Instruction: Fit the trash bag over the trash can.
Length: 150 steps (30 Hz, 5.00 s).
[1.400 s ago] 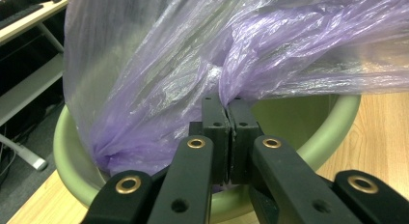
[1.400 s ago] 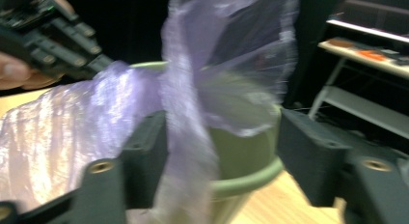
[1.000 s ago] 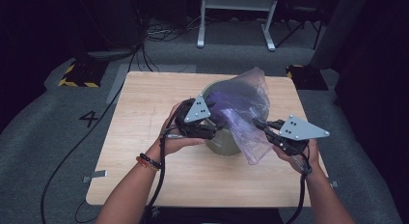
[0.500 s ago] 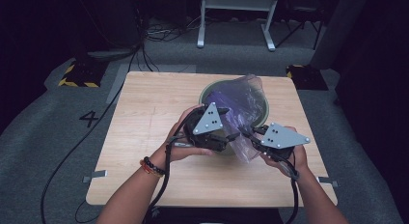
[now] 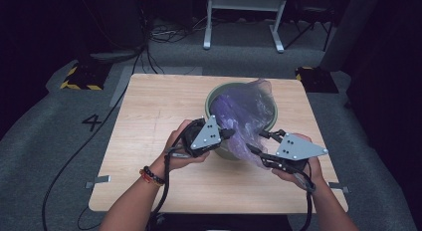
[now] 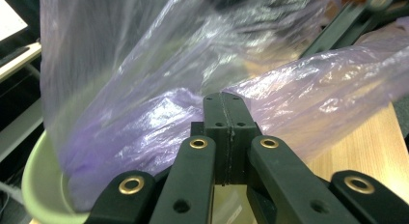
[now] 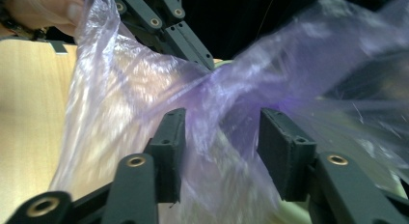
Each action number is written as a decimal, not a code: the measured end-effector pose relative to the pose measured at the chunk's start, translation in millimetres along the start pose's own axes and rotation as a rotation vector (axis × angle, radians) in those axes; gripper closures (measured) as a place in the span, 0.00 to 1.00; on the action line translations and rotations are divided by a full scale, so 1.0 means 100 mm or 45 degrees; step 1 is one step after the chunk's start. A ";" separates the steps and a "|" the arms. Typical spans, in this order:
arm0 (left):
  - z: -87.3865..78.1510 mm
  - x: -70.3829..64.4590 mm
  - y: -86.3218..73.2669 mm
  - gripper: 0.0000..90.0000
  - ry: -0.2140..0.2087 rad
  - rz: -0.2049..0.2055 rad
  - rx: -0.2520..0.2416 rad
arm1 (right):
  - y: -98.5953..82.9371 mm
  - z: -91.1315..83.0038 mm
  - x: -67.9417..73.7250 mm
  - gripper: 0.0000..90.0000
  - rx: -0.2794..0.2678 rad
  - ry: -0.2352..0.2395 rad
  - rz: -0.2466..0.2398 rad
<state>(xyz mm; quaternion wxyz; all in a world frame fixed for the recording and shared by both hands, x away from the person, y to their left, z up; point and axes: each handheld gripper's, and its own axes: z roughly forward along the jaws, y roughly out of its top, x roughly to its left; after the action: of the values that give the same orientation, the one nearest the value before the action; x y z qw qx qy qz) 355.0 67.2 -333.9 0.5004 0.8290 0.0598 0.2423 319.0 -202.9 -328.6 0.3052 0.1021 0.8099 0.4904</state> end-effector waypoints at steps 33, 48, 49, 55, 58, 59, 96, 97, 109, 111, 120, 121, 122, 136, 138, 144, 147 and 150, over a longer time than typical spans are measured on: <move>-0.01 0.12 -0.73 0.97 0.055 -0.241 0.040 | -0.03 0.08 -0.27 0.51 0.007 -0.072 0.247; -0.33 0.05 -0.66 0.17 0.131 -0.409 -0.047 | -0.07 0.15 -0.34 1.00 0.018 -0.131 0.227; -0.36 0.03 -0.62 0.17 0.130 -0.402 -0.060 | -0.07 0.15 -0.34 1.00 0.015 -0.138 0.224; -0.46 -0.10 -0.30 0.18 0.076 -0.389 -0.124 | -0.05 0.17 -0.33 1.00 0.035 -0.165 0.194; -0.44 -0.14 -0.14 0.18 0.040 -0.376 -0.133 | -0.05 0.18 -0.33 1.00 0.046 -0.165 0.193; -0.42 -0.15 -0.09 0.17 0.032 -0.369 -0.131 | -0.05 0.18 -0.34 1.00 0.050 -0.172 0.188; -0.45 0.32 -0.14 0.93 0.289 -0.417 -0.012 | -0.38 -0.17 -0.43 1.00 0.109 -0.194 0.283; -0.45 0.35 -0.17 0.93 0.299 -0.417 0.003 | -0.40 -0.19 -0.44 1.00 0.116 -0.200 0.288; -0.29 0.50 -0.48 0.90 0.377 -0.384 0.094 | -0.71 -0.20 -0.57 1.00 0.225 -0.297 0.334; -0.27 0.50 -0.51 0.85 0.388 -0.403 0.096 | -0.76 -0.18 -0.59 1.00 0.235 -0.302 0.344; -0.32 0.64 -0.62 0.28 0.394 -0.599 0.036 | -0.82 -0.12 -0.73 1.00 0.188 -0.350 0.414; -0.35 0.65 -0.62 0.26 0.372 -0.606 0.018 | -0.81 -0.12 -0.74 1.00 0.183 -0.348 0.422; -0.38 0.64 -0.60 0.26 0.383 -0.584 0.017 | -0.80 -0.11 -0.75 1.00 0.182 -0.353 0.414; -0.69 0.66 -0.54 0.25 0.320 -0.578 -0.048 | -0.72 -0.14 -0.89 1.00 0.167 -0.419 0.424; -0.73 0.66 -0.56 0.26 0.334 -0.594 -0.043 | -0.74 -0.17 -0.92 1.00 0.159 -0.427 0.443; -0.70 0.47 -0.50 0.24 0.307 -0.486 0.065 | -0.77 -0.22 -0.95 1.00 0.159 -0.433 0.475; -0.68 0.31 -0.48 0.20 0.264 -0.443 0.071 | -0.76 -0.22 -0.94 1.00 0.163 -0.433 0.473; -0.67 0.17 -0.46 0.17 0.244 -0.394 0.091 | -0.76 -0.21 -0.93 1.00 0.176 -0.432 0.468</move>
<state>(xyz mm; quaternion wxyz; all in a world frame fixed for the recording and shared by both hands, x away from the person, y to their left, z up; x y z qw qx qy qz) 346.1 149.0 -342.1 0.4938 0.8004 0.2426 0.2379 390.4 -299.0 -350.4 0.3348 0.3488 0.7466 0.4569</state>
